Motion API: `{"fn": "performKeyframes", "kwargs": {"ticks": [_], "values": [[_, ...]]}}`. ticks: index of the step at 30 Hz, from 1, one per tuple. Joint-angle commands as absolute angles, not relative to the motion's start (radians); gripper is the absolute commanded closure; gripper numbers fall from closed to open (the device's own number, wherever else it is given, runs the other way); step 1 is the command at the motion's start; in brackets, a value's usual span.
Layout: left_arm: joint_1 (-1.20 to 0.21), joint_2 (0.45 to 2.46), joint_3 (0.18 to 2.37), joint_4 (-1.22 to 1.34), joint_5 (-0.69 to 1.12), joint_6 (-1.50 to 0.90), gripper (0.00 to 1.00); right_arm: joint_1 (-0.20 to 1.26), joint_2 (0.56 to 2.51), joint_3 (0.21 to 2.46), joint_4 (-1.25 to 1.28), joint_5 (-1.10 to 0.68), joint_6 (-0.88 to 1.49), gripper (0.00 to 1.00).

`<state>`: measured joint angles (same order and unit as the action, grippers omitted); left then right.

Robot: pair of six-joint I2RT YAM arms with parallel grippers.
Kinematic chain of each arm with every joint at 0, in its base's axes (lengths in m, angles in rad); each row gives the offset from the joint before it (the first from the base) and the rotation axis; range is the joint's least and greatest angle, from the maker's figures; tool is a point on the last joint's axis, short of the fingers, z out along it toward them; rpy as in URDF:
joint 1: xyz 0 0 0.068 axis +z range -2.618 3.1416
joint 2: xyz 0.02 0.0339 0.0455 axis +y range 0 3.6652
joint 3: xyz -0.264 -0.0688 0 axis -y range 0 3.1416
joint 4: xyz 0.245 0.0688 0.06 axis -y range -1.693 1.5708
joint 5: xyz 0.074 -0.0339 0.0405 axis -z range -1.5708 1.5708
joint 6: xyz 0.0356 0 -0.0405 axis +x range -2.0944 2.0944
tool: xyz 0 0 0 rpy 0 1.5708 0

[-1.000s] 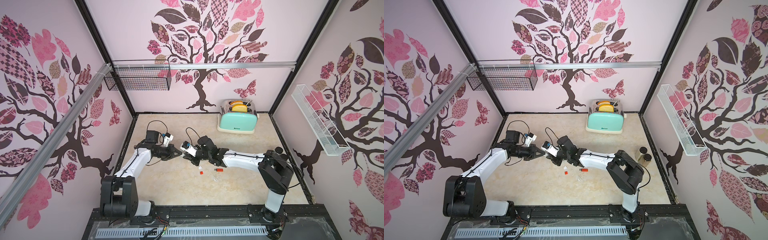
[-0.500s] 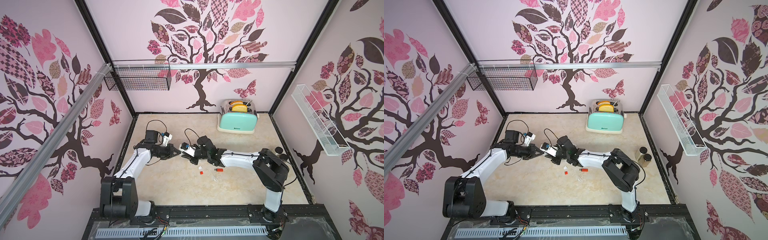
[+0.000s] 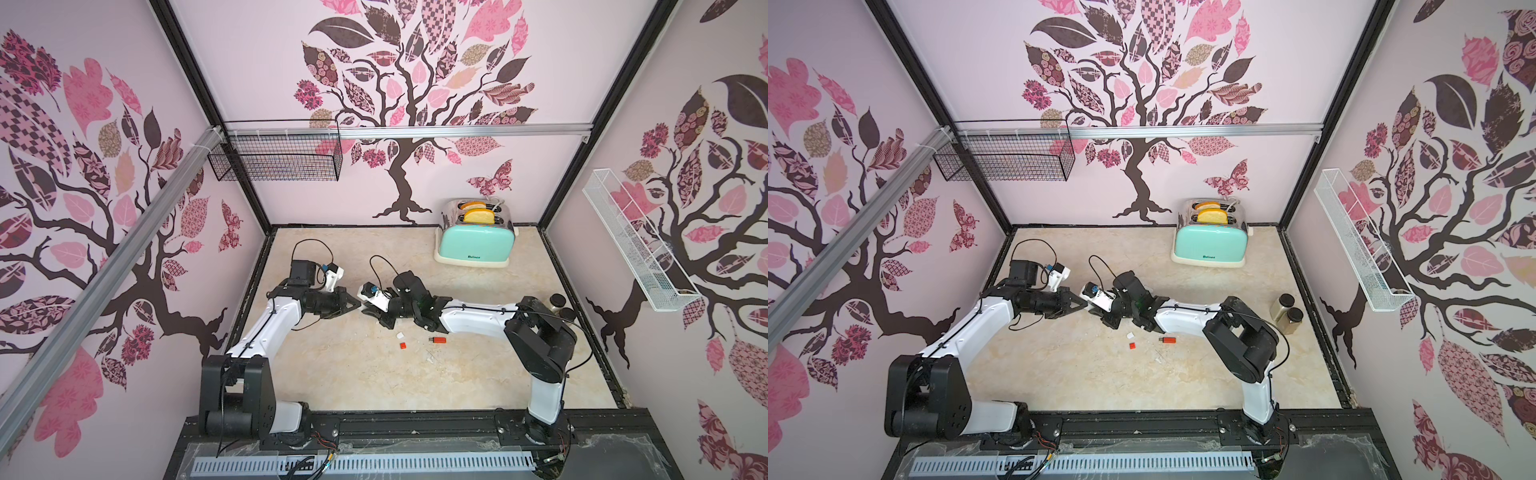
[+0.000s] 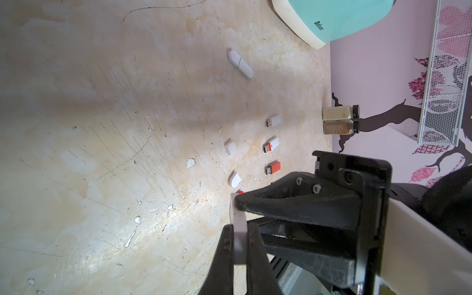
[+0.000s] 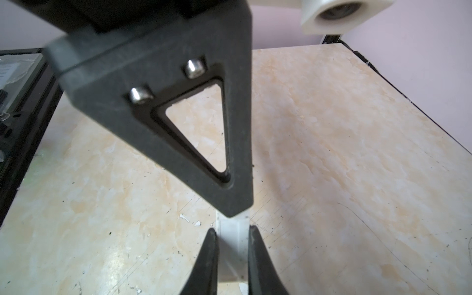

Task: Close the usb drive cover
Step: Close the cover of the USB drive, then place the USB drive at the center of the board.

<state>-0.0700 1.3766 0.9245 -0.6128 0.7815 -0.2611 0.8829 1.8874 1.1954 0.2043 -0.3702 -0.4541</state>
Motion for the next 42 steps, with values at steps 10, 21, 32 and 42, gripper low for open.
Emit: {"fn": "performKeyframes", "kwargs": {"ticks": [10, 21, 32, 42], "values": [[-0.013, 1.256, 0.87, -0.632, 0.76, -0.247, 0.49, 0.832, 1.802, 1.21, 0.103, -0.394, -0.599, 1.0], [0.034, 1.117, 0.79, -0.591, 0.669, -0.19, 0.32, 0.714, 1.753, 1.22, -0.115, -0.293, -0.712, 1.0], [0.04, 1.118, 0.78, -0.601, 0.587, -0.147, 0.2, 0.686, 1.861, 1.422, -0.473, -0.138, -0.846, 1.0], [0.04, 1.091, 0.76, -0.584, 0.606, -0.144, 0.12, 0.671, 1.964, 1.49, -0.555, -0.046, -0.89, 1.0]]}}
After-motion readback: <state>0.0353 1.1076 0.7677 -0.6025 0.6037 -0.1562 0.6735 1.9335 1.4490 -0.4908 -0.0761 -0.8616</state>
